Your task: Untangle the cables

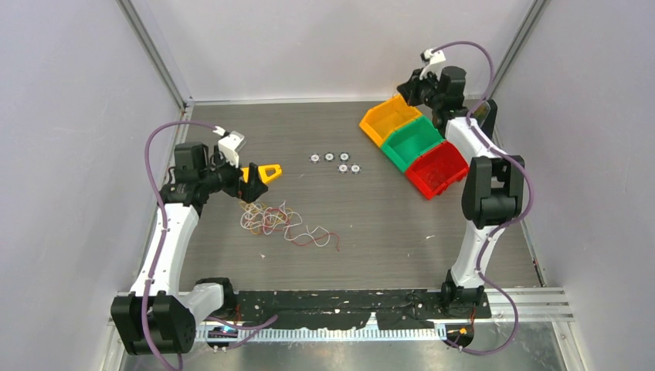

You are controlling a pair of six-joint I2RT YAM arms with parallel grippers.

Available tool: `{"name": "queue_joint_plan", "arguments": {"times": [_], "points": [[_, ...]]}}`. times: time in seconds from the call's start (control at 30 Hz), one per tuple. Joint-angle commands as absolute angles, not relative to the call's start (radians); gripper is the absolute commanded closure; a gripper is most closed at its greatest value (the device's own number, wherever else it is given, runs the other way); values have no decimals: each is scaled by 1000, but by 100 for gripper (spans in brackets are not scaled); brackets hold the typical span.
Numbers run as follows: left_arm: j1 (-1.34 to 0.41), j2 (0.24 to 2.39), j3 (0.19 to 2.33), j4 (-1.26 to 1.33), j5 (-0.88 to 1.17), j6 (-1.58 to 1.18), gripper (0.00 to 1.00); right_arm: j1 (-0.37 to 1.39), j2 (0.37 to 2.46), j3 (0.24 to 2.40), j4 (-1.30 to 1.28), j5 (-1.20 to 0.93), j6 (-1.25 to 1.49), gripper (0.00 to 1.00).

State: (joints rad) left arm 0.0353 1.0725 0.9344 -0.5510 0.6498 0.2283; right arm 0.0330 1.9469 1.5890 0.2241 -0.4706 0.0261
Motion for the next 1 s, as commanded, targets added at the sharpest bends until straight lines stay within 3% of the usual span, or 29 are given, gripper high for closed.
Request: {"name": "queue_joint_plan", "arguments": {"times": [0.0,0.37,0.63,0.97], "points": [[40,1043,927,-551,652,255,0,42,1979,1647,190,-466,22,95],[44,1046,927,-576,646,270,0,66,2049,1606,118,-481,59,95],[48,1057,930,-575,654,269,1,137,1887,1503,254,-505,95,94],[49,1069,935,-555,669,251,1,142,1889,1558,204,-524,141,95]]}}
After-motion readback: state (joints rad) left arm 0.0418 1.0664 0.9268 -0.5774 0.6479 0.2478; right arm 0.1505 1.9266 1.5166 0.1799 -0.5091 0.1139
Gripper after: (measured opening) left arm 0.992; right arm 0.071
